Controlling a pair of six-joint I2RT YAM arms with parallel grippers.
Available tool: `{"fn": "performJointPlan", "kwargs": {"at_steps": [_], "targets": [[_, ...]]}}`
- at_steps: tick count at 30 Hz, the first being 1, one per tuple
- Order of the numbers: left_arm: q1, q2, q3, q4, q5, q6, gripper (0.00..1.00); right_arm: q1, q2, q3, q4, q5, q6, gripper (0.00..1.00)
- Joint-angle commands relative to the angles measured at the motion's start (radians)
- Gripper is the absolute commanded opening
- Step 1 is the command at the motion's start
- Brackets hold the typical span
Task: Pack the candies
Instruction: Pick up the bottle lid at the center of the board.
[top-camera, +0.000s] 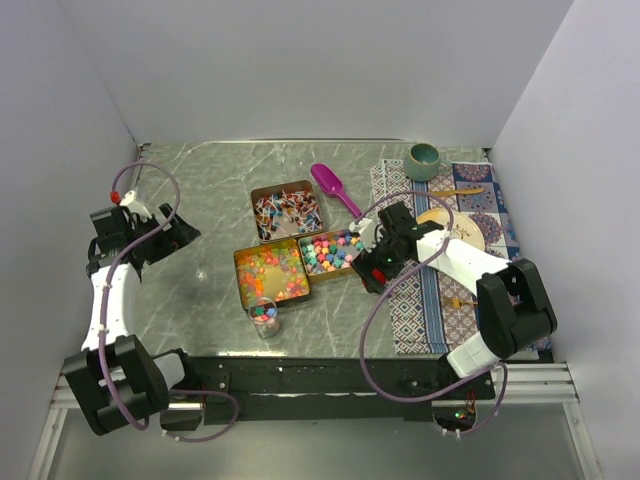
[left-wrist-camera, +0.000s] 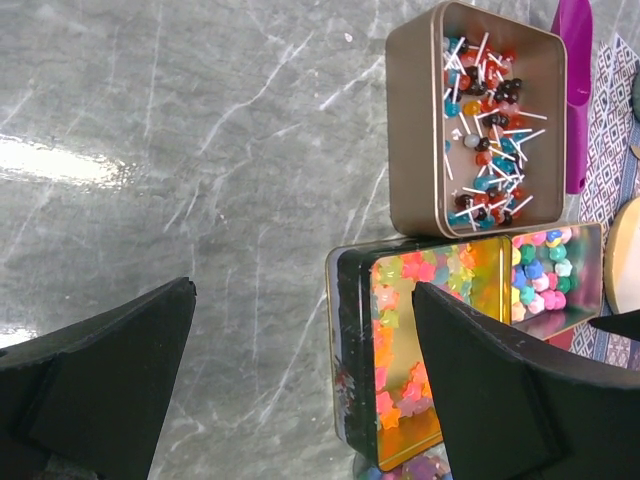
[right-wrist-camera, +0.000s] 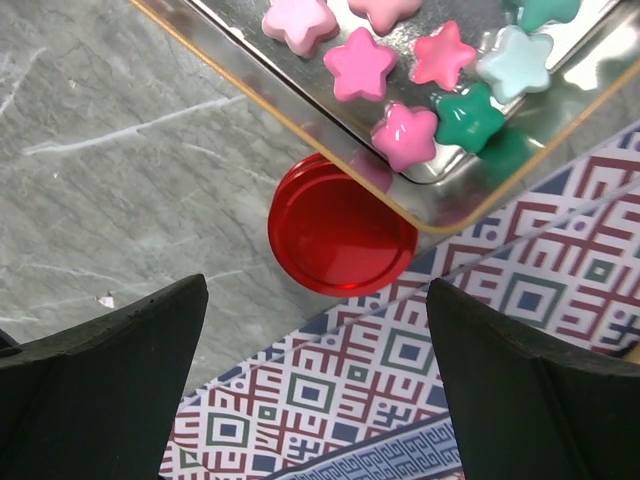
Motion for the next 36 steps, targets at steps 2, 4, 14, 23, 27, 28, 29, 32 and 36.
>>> {"fn": "performJointPlan", "kwargs": {"at_steps": [2,4,14,23,27,28,29,32,36], "targets": [[0.019,-0.021,-0.01,0.034,-0.008,-0.008,0.97,0.011,0.056,0.065,0.019,-0.016,0.033,0.98],[0.026,-0.021,-0.009,0.032,-0.009,-0.01,0.97,0.017,0.074,0.065,0.027,0.015,0.05,0.98],[0.072,-0.033,-0.022,0.034,-0.014,-0.023,0.98,0.055,0.061,-0.001,0.13,0.11,0.153,0.95],[0.087,-0.035,-0.01,0.023,-0.014,-0.023,0.98,0.085,0.078,-0.024,0.167,0.162,0.151,0.88],[0.087,-0.043,-0.013,0.029,-0.011,-0.028,0.98,0.085,0.091,-0.027,0.171,0.158,0.156,0.84],[0.087,-0.044,-0.013,0.027,-0.009,-0.029,0.98,0.086,0.093,-0.024,0.171,0.155,0.159,0.85],[0.09,-0.052,-0.015,0.024,-0.008,-0.029,0.98,0.085,0.098,-0.018,0.17,0.147,0.163,0.86],[0.089,-0.062,-0.016,0.015,-0.008,-0.026,0.98,0.085,0.118,0.002,0.144,0.135,0.159,0.86],[0.092,-0.078,-0.018,0.004,-0.008,-0.026,0.98,0.086,0.116,0.001,0.139,0.13,0.148,0.8]]}}
